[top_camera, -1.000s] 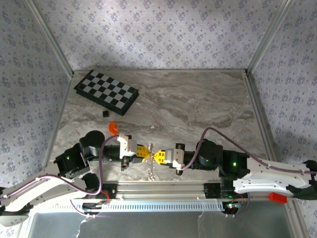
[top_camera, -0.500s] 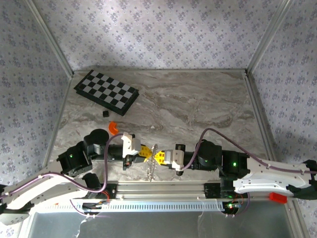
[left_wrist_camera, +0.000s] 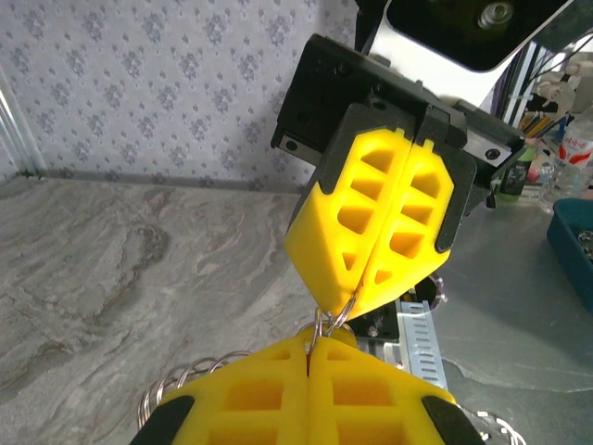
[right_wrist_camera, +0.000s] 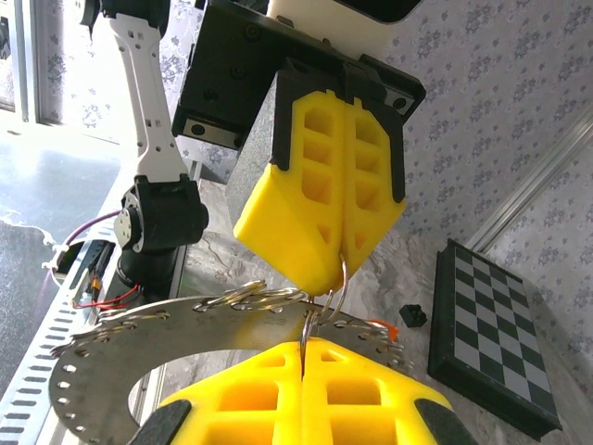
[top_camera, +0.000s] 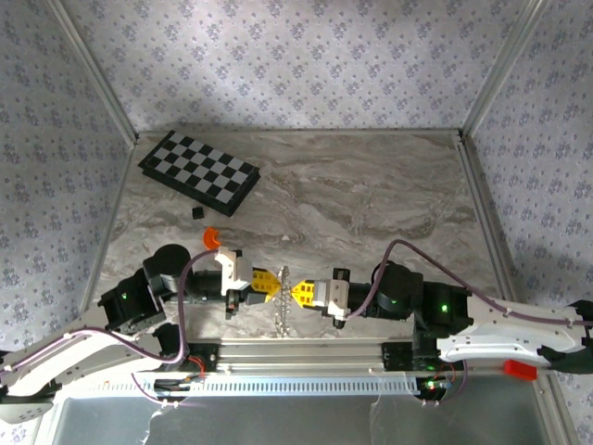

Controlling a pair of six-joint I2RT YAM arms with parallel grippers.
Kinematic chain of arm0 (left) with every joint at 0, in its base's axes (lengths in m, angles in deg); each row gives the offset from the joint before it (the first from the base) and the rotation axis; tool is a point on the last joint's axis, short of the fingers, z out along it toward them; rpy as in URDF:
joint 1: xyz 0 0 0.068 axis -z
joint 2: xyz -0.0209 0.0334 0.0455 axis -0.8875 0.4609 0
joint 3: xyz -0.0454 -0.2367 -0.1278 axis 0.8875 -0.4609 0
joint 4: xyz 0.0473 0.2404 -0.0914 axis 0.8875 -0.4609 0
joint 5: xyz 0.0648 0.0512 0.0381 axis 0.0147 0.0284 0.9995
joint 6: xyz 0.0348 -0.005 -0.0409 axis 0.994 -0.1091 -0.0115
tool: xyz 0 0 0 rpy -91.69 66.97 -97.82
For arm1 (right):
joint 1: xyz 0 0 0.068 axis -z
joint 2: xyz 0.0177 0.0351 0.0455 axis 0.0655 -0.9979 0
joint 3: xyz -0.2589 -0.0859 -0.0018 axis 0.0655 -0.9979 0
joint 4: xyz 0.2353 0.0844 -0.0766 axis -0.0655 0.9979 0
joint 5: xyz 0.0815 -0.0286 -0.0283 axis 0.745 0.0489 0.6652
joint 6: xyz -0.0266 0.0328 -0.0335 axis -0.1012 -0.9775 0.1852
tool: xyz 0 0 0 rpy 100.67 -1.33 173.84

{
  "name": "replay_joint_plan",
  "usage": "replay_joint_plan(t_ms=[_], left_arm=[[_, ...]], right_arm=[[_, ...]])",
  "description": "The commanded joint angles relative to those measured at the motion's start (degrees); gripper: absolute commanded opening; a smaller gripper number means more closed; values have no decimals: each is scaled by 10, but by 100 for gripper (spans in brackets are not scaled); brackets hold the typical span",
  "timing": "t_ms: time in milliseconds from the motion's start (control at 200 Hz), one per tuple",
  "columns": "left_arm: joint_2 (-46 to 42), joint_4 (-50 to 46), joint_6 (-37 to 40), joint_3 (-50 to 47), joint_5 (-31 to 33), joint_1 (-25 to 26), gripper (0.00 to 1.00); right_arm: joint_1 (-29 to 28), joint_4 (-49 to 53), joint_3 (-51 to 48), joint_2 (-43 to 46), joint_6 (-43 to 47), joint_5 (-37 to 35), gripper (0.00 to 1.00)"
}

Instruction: Put the keys on the keyring

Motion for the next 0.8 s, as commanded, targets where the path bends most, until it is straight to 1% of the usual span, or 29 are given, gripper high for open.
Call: replay_joint_plan(t_ms=[0,125,240,475,530,655,795], left_arm=[[-19,79,-22,-8,21,-1,0],[-29,117,-38,-29,31,-1,0],[-34,137,-47,-40,36,-1,0],[-50,165,-53,-63,36,1,0],[-55,176,-56,-73,33,1,0],[-63,271,-75,-112,18,1,0],[-69,338,-88,-142,19,7,0]], right_arm=[[-9,3,-8,2,5,6,0],[-12,0,-9,-1,5,0,0],[-16,-3,-9,-3,5,-8,3],[-29,-7,-6,7,-4,-14,12],[-32,-10,-8,13,-9,-19,17],[-33,-26,-14,27,-29,-38,27],[-34,-33,2,38,-76,-60,32]])
